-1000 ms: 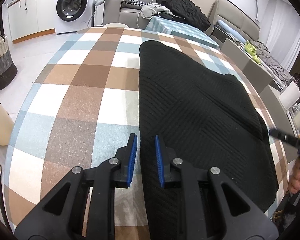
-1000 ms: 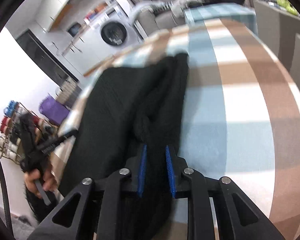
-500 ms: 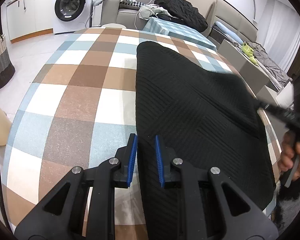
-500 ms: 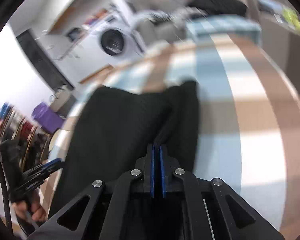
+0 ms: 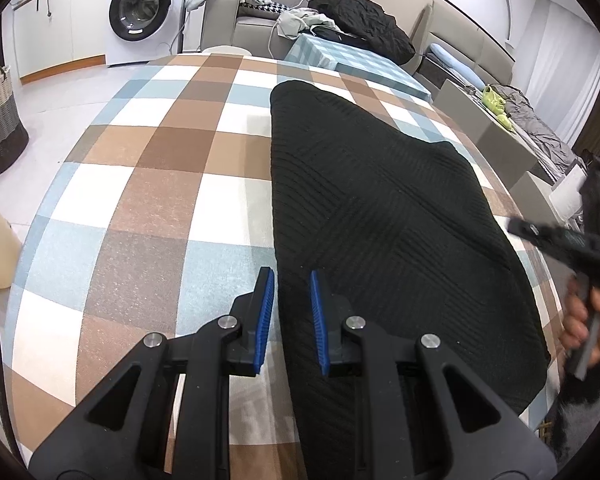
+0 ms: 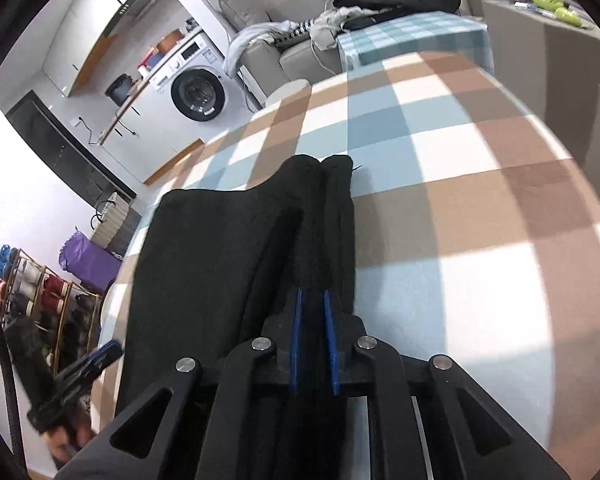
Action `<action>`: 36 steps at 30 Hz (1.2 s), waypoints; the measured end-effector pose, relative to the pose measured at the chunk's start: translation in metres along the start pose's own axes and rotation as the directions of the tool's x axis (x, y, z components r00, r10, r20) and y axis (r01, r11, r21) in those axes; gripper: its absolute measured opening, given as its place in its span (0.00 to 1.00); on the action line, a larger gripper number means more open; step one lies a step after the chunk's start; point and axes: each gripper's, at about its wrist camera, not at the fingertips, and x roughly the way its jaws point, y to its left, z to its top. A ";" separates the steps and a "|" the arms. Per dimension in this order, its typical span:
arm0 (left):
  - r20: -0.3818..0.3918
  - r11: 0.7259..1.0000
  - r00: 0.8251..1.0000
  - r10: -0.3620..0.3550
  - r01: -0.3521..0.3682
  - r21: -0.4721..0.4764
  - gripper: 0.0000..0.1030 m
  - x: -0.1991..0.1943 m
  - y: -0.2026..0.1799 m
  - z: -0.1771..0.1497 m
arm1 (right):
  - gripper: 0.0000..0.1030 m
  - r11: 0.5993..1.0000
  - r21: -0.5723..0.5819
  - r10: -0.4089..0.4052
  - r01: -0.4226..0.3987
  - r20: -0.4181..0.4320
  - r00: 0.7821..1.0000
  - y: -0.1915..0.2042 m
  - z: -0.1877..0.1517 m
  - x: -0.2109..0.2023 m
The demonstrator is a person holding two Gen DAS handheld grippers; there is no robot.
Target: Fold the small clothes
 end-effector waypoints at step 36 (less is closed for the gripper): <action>-0.192 0.934 0.958 -0.215 0.259 0.246 0.40 0.002 -0.170 -0.043 | 0.27 0.949 -0.142 0.263 -0.281 -0.135 0.955 0.050 -0.143 -0.073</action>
